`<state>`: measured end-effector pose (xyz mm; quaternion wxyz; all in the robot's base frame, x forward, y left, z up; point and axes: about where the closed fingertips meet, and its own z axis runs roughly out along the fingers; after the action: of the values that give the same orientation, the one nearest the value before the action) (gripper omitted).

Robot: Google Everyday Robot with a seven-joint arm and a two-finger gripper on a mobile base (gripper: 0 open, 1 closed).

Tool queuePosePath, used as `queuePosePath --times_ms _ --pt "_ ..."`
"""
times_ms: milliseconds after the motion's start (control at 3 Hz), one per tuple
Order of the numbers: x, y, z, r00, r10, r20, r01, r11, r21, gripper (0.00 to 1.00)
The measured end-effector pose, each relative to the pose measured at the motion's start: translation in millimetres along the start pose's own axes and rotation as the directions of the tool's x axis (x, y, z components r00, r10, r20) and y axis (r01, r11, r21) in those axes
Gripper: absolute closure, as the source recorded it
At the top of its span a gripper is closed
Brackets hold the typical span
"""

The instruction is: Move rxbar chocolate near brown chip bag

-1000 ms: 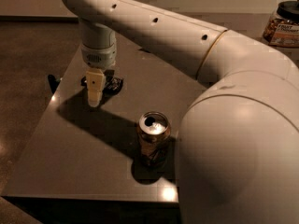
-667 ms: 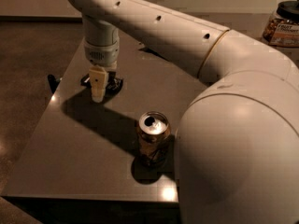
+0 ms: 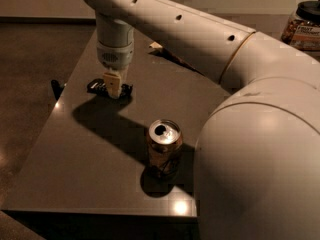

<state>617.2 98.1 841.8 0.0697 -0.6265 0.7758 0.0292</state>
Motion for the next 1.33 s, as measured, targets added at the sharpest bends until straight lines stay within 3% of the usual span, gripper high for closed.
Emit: queuePosePath --times_ms 333,667,1000,1333 --pt "3.0 -0.3 -0.4 1.0 0.0 -0.005 0.0 1.0 0.001 0.88" --pt "3.0 -0.4 -1.8 1.0 0.0 -0.005 0.0 1.0 0.001 1.0" --pt "26.9 -14.8 -18.5 0.999 0.04 0.0 -0.04 0.9986 0.034 1.0" --pt "87.5 -44.7 -52.8 0.989 0.148 0.016 -0.149 0.984 0.098 1.0"
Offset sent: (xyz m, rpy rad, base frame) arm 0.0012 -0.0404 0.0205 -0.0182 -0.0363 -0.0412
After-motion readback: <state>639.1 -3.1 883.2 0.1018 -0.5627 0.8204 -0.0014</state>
